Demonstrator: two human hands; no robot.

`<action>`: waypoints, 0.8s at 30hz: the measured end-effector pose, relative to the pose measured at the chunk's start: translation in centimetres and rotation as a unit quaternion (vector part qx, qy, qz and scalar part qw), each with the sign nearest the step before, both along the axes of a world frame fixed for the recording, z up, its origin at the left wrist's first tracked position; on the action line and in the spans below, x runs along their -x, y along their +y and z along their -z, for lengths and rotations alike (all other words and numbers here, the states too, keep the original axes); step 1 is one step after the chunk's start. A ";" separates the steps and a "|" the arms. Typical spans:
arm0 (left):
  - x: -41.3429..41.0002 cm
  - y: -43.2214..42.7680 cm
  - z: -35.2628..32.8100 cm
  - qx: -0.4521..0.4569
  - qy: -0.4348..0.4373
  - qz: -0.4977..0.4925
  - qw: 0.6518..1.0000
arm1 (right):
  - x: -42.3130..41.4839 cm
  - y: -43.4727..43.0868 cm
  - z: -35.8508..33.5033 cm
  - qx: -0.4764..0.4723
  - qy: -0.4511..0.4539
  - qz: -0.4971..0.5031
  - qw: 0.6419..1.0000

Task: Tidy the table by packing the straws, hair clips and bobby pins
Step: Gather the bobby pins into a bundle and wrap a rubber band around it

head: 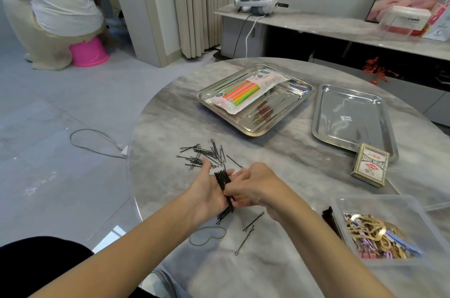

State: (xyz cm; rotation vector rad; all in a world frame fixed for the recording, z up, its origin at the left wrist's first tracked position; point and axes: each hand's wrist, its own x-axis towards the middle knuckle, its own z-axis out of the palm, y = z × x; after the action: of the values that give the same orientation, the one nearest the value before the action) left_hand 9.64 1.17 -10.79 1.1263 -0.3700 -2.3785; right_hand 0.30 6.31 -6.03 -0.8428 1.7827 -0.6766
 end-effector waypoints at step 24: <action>-0.5 -0.8 -0.4 -0.038 0.044 -0.036 0.998 | 1.0 4.7 3.4 0.431 0.244 -0.202 0.845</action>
State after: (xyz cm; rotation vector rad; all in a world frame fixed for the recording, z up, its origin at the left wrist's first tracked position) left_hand 10.10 0.35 -10.38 1.0449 -0.2078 -2.3862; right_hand -0.65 11.01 -9.46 -2.0947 1.5943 -1.0556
